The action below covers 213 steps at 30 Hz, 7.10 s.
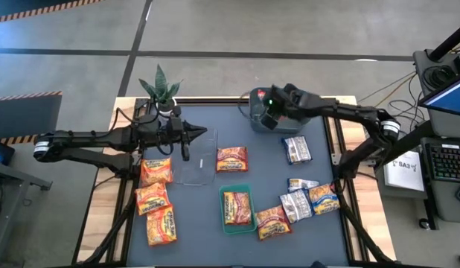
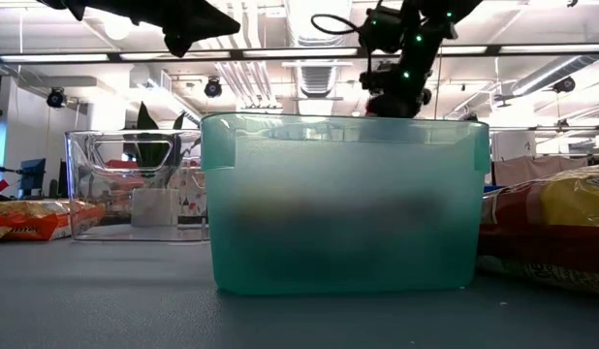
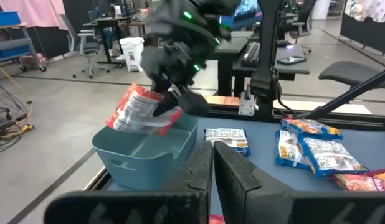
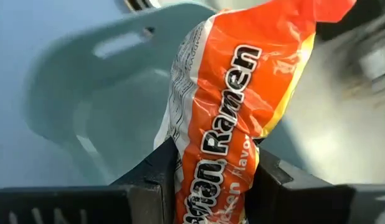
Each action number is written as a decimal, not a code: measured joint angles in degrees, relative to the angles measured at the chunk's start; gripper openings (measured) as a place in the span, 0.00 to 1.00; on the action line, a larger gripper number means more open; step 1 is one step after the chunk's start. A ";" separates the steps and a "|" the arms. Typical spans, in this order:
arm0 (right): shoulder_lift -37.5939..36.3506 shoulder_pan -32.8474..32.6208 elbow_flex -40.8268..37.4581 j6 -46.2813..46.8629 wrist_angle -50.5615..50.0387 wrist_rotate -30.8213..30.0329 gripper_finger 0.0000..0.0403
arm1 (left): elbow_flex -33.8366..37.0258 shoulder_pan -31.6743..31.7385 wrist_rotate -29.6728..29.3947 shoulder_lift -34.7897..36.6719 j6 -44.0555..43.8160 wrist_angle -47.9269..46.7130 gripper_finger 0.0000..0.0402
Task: Sort Maruchan noodles
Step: Put the orange noodle pack into the dark blue bin, then put the blue noodle pack into the transparent bin
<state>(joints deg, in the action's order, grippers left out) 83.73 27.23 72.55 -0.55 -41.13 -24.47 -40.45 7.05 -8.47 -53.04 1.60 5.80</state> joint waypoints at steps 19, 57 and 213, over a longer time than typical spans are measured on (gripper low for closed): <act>13.20 22.30 12.74 14.18 -22.60 21.68 0.30 | 0.07 0.00 -0.02 -0.22 0.82 -1.15 0.00; -3.25 14.68 10.41 14.09 -24.87 14.07 0.41 | 0.11 0.02 -0.15 -3.14 -3.59 -1.89 0.00; -21.22 -24.21 -40.51 31.26 73.25 37.32 0.02 | -10.48 -1.16 29.37 -43.52 6.25 40.37 0.50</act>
<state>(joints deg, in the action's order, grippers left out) 62.50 3.02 32.04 30.71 32.11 12.85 -50.93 5.89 20.90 -96.55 7.86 46.17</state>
